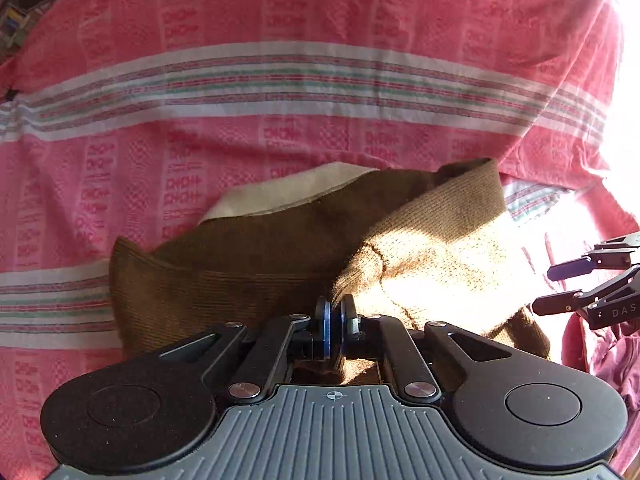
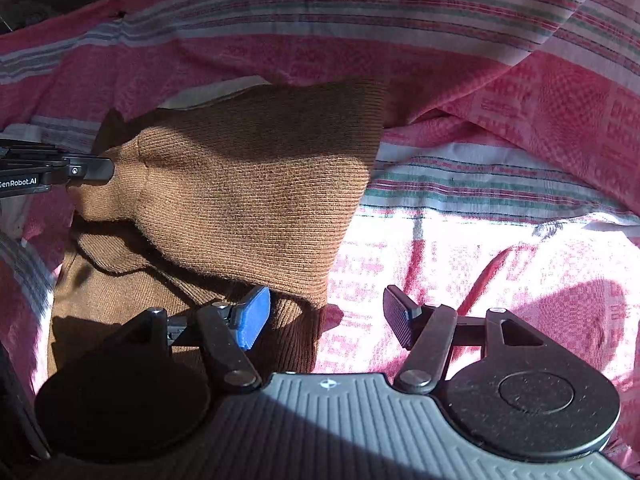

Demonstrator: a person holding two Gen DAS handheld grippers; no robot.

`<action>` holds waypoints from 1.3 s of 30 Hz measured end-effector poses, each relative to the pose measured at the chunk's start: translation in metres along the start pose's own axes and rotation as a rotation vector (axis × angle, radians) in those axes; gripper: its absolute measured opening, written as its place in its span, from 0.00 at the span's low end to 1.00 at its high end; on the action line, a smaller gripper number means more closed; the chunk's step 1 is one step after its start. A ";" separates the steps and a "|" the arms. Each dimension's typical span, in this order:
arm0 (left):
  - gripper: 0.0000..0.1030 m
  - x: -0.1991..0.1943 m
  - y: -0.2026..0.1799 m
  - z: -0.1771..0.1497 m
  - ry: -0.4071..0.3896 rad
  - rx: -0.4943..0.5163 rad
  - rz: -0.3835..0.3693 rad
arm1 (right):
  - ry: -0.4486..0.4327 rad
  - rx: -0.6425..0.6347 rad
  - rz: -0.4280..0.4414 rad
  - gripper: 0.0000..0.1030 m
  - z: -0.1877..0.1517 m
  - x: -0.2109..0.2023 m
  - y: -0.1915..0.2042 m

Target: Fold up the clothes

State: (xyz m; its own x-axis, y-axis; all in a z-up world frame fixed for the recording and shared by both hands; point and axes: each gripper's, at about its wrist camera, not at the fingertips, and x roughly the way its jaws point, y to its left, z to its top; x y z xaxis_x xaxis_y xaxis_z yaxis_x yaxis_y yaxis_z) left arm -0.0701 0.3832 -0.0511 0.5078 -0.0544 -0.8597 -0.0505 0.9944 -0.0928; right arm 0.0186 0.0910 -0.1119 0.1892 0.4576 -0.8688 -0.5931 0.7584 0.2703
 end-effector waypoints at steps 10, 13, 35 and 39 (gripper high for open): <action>0.14 0.013 0.026 -0.016 0.062 -0.041 0.039 | 0.038 -0.048 0.012 0.67 0.007 0.014 0.018; 0.29 0.012 0.023 -0.013 0.065 -0.027 0.029 | 0.021 -0.044 0.021 0.68 0.016 0.015 0.021; 0.40 -0.012 0.046 -0.052 0.126 -0.050 -0.020 | 0.003 -0.108 0.147 0.74 0.100 0.053 0.061; 0.75 -0.013 0.049 -0.038 0.038 -0.021 0.009 | -0.051 -0.101 0.152 0.74 0.108 0.022 0.048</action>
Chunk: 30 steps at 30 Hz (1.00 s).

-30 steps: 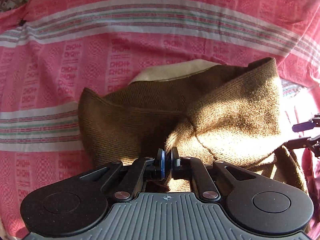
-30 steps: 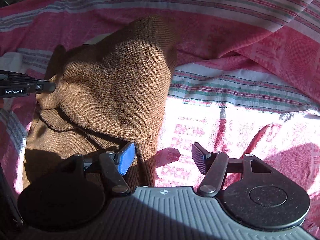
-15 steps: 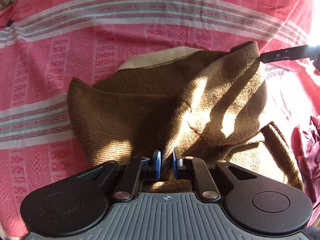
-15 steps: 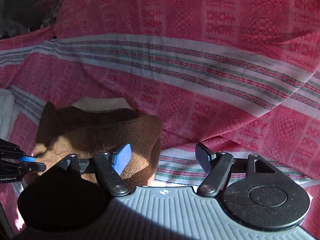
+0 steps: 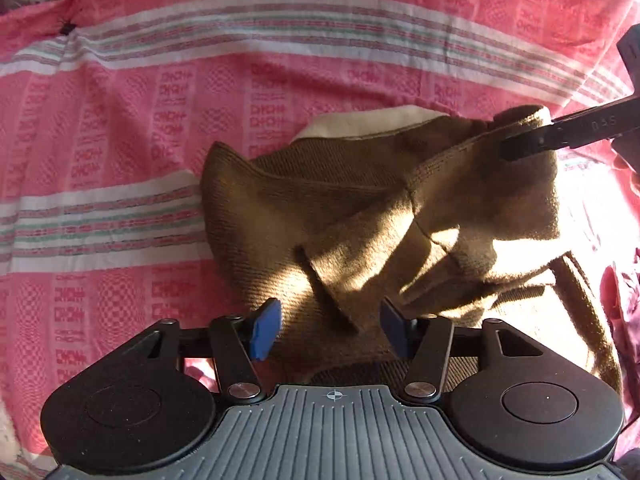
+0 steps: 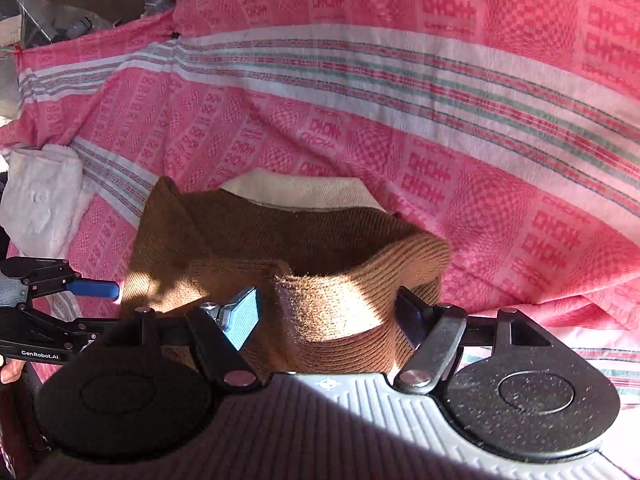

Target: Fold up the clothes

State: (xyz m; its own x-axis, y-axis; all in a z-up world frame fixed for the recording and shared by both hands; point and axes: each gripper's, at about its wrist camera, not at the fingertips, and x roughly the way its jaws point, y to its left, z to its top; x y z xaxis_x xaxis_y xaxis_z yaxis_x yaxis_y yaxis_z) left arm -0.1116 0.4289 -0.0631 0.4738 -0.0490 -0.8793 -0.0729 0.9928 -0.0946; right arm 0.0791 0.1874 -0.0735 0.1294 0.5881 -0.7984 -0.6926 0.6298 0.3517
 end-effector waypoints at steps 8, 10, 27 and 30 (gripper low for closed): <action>0.80 0.042 -0.006 0.026 -0.001 0.074 -0.006 | -0.070 0.130 -0.151 0.75 0.010 -0.015 -0.054; 0.80 0.052 -0.012 0.026 0.021 0.100 -0.009 | -0.061 0.141 -0.156 0.75 0.014 -0.004 -0.055; 0.05 0.025 -0.025 0.018 0.024 0.100 -0.057 | 0.113 -0.003 -0.409 0.14 0.033 0.048 -0.037; 0.06 0.028 -0.018 0.019 0.051 0.092 -0.041 | 0.099 -0.006 -0.449 0.03 0.037 0.051 -0.042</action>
State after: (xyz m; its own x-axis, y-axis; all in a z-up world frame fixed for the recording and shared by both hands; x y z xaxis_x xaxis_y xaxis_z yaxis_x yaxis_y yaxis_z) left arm -0.0805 0.4114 -0.0775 0.4289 -0.0926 -0.8986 0.0274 0.9956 -0.0896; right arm 0.1413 0.2095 -0.1107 0.3495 0.2056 -0.9141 -0.5873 0.8082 -0.0428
